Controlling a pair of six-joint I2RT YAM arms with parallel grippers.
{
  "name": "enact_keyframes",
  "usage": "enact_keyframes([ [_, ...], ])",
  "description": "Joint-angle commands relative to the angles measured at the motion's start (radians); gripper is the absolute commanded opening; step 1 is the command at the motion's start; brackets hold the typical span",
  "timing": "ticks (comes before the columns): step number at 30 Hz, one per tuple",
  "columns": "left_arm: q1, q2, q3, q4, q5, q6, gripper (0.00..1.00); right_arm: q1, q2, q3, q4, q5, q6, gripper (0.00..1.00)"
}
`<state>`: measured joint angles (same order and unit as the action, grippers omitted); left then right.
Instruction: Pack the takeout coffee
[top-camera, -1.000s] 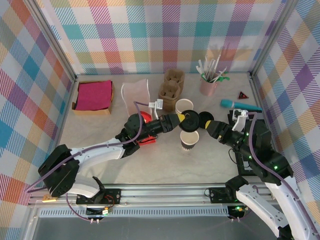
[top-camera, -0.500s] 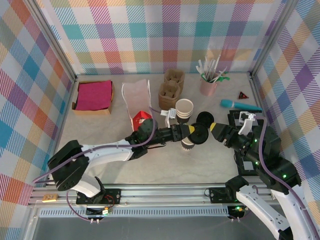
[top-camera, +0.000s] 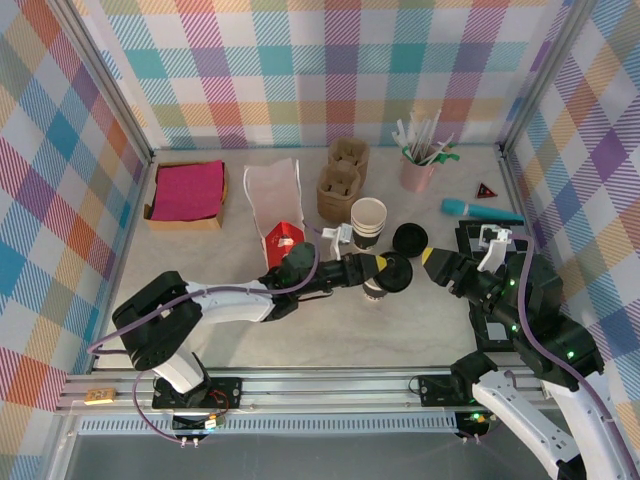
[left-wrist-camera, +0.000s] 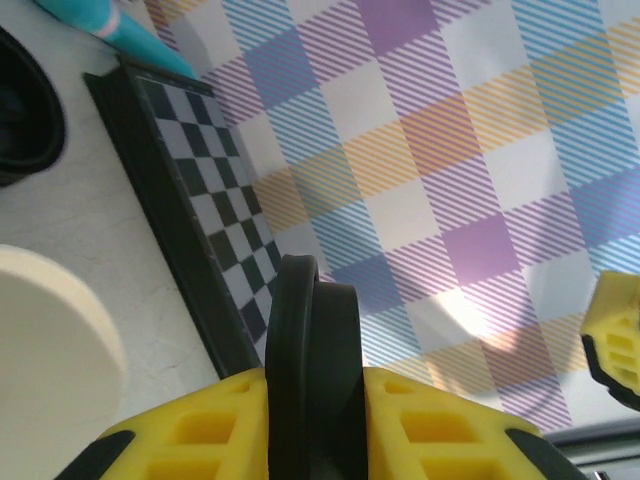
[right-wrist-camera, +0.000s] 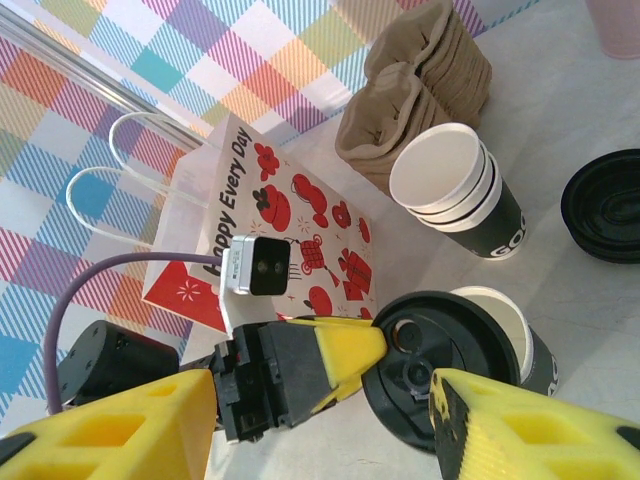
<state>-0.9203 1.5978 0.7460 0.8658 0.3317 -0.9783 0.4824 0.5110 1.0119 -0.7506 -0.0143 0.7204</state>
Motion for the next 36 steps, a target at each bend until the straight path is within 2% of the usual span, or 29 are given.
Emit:
enact_keyframes([
  [1,0.041,-0.028,-0.042,0.064,0.02,-0.01,0.25,-0.008,-0.002,-0.002,0.014,0.007,-0.009,0.59],
  [12,0.111,-0.018,-0.106,0.115,0.056,-0.022,0.25,-0.009,0.025,-0.015,0.045,-0.012,-0.003,0.59],
  [15,0.112,-0.001,-0.092,0.109,0.071,-0.021,0.25,-0.008,0.025,-0.019,0.046,-0.009,-0.003,0.59],
  [27,0.093,0.16,-0.08,0.332,0.091,-0.141,0.24,-0.009,0.027,-0.029,0.054,-0.01,-0.002,0.59],
  [36,0.093,0.151,-0.075,0.291,0.09,-0.119,0.25,-0.008,0.024,-0.045,0.071,-0.017,0.004,0.59],
])
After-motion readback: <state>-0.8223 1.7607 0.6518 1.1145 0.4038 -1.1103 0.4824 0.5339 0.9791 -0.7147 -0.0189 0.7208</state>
